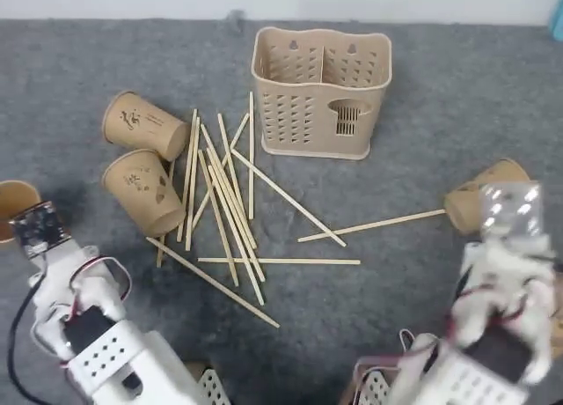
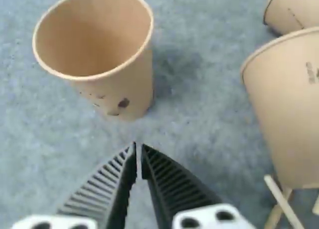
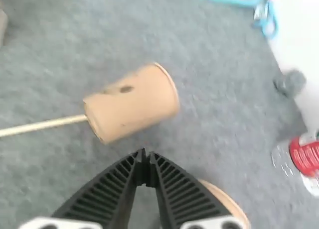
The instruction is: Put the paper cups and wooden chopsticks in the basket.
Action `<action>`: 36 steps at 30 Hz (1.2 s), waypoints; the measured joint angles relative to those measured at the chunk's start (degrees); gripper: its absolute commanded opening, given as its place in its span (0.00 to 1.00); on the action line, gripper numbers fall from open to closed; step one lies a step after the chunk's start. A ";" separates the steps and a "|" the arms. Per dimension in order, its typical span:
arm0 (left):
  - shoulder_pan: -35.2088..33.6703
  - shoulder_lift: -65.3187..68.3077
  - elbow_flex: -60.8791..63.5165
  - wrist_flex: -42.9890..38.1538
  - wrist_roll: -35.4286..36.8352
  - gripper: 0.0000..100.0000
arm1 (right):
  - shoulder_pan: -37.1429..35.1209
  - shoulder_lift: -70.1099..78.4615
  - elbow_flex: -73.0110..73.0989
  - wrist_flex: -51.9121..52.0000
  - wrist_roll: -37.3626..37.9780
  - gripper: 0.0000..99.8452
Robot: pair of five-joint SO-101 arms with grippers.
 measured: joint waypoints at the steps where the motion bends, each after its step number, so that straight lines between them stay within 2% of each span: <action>1: -0.09 0.00 0.18 0.00 0.00 0.02 | 0.97 5.10 -3.08 0.00 0.88 0.09; 3: -0.09 0.00 0.79 0.00 0.00 0.02 | 2.73 15.38 -9.58 0.00 2.20 0.11; 8: -0.09 0.00 0.79 0.00 0.00 0.02 | 5.54 39.65 -28.22 0.53 3.08 0.09; 12: -0.09 0.00 0.79 0.00 0.00 0.02 | 5.80 58.29 -44.40 6.59 5.71 0.07; 14: -0.09 0.00 0.79 0.00 0.00 0.02 | 5.80 66.55 -52.57 8.00 5.71 0.01; 22: -0.09 0.00 0.79 0.00 0.00 0.02 | 5.89 96.35 -76.75 8.44 4.13 0.01; 31: -0.09 0.00 0.79 0.00 0.00 0.02 | 5.71 118.95 -97.85 9.67 3.25 0.01; 36: -0.09 0.00 0.79 0.00 0.00 0.02 | 2.20 122.20 -102.59 19.34 1.85 0.01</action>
